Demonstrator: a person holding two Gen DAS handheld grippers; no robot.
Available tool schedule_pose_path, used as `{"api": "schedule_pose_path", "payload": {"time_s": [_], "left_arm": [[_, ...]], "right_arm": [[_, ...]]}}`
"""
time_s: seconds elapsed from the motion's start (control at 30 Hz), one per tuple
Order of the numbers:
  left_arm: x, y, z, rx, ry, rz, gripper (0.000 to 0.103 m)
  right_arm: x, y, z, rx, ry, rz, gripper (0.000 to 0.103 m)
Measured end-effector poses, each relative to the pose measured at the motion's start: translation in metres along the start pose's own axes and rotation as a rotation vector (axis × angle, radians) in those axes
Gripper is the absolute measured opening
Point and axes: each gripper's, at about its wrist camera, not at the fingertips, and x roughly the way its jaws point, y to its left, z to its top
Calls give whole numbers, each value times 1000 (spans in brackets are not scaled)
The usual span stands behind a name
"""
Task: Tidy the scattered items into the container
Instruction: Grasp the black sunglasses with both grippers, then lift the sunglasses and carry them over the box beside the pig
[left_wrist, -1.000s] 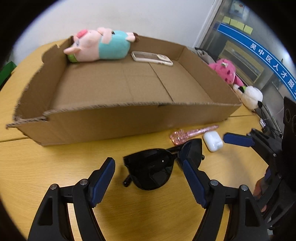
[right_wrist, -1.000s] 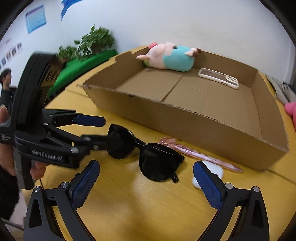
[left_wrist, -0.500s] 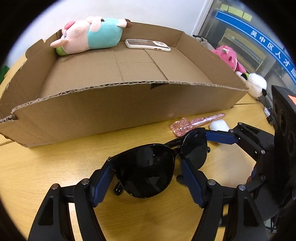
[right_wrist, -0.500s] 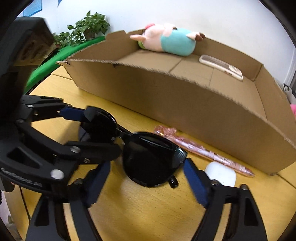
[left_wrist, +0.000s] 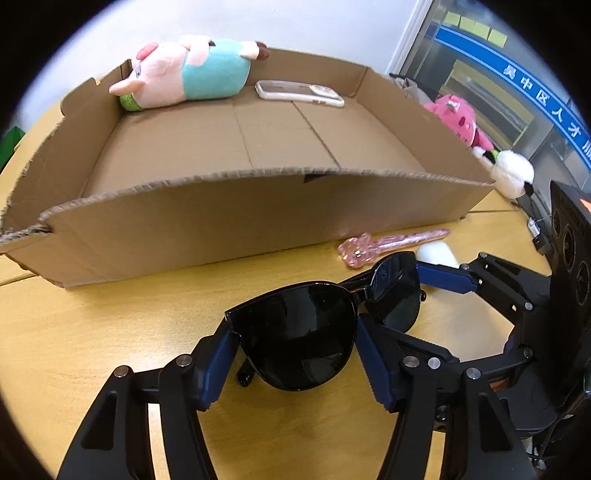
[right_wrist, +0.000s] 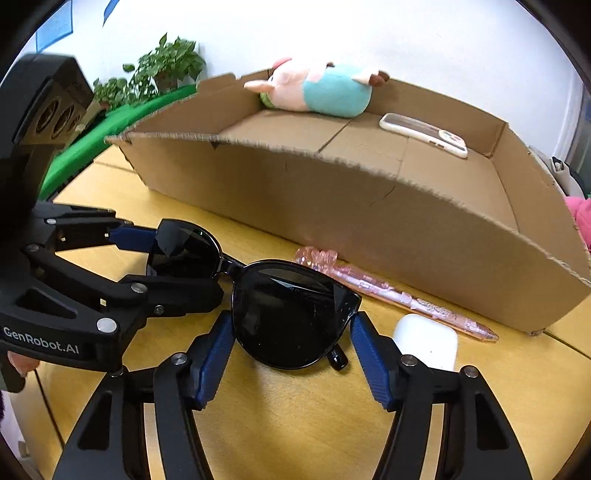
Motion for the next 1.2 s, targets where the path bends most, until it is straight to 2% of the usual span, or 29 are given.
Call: {"api": "schedule_pose_path", "payload": {"time_s": [0.37,0.57,0.73,0.93,1.1,1.2], "left_arm": [[-70,-14,20,46,-144,9,62],[-120,-25,55,118,-245,25,62],[-152,-22,98,164,-306,54,62],[-177,-5,158,195,-344,89,61],[-174,12,197,199,-335,123,61],[-157,28,215,183,-301,112,61]], "right_arm": [[-58,14,25,-10,-149,-28,63],[-104,19,57,-19,-264,-51,63],[-122,15,109,-50,-339,-75,63],[-127,10,174,-65,-381,-63,63],[-112,1,220,-47,-374,-39,63],[-93,-7,238,-20,-342,-13,63]]}}
